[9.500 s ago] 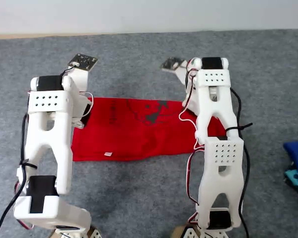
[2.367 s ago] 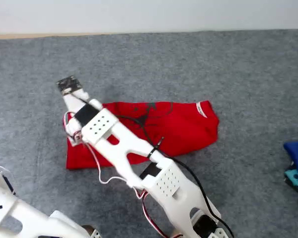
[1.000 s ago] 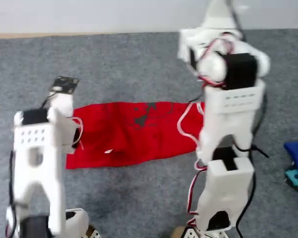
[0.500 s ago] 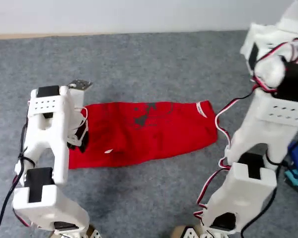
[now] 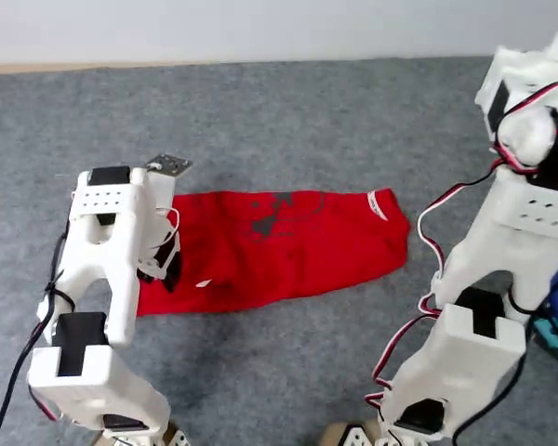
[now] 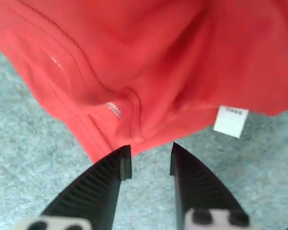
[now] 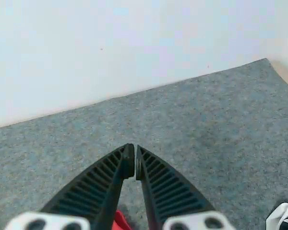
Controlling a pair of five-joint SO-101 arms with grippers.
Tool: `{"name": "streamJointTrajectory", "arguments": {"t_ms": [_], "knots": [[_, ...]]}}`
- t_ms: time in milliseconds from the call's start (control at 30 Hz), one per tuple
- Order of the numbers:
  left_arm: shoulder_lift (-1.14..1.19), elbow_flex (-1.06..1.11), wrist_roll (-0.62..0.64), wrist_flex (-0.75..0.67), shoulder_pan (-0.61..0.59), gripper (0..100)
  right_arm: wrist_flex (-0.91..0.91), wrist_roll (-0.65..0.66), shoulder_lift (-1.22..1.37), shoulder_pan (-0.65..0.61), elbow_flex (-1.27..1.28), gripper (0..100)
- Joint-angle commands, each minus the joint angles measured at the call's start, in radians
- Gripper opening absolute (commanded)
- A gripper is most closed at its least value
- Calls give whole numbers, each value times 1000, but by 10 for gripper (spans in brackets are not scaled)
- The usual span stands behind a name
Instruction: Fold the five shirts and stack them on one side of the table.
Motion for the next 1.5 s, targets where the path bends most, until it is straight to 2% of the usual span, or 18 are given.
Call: {"name": "streamJointTrajectory", "arguments": {"t_ms": [0,300,500,700,833,1167,1333,1467], "knots": [[-5,10,-9,-40,3,145,42,12,-47,13,-40,10],[112,12,-6,-71,-26,139,42,12,-42,7,-40,10],[114,8,-11,-49,-17,32,42,12,-42,13,-40,10],[31,7,-25,-8,-25,4,42,12,-42,12,-40,10],[6,8,-54,9,-34,3,42,14,-42,10,-40,10],[6,10,-147,54,-209,3,42,14,-47,5,-40,10],[9,30,-150,60,-193,7,42,14,-42,-12,-40,10],[6,39,-147,63,-186,88,42,14,-44,-44,-40,12]]}}
